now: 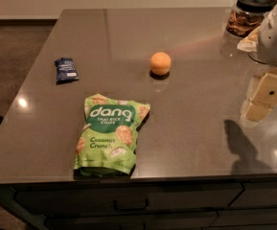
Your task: Pick green rice chip bag
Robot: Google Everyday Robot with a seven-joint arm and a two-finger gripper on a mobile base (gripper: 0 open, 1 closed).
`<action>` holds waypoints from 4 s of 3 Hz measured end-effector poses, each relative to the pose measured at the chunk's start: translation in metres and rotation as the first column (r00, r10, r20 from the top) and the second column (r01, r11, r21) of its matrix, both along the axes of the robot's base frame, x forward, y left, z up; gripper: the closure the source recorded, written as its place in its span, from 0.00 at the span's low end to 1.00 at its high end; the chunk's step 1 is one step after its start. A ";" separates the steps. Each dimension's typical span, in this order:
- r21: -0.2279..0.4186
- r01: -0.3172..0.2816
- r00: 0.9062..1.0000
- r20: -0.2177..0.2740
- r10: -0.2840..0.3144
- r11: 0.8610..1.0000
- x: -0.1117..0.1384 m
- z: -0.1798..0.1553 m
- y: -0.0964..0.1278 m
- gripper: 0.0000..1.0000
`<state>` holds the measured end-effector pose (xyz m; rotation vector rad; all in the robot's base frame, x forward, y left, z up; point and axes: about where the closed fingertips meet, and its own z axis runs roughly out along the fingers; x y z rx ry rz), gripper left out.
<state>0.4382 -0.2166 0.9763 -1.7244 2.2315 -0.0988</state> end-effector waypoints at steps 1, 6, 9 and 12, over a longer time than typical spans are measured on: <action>0.000 0.000 1.000 0.000 0.000 1.000 0.000 0.000 0.000 0.00; 0.092 -0.638 0.769 0.024 0.639 0.765 -0.019 -0.043 0.178 0.00; 0.036 -0.811 0.584 0.009 0.811 0.584 -0.016 -0.092 0.249 0.00; -0.013 -0.838 0.546 -0.058 0.836 0.546 -0.005 -0.117 0.262 0.16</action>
Offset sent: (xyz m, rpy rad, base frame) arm 0.0090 0.0248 0.0001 0.0802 0.0392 0.1148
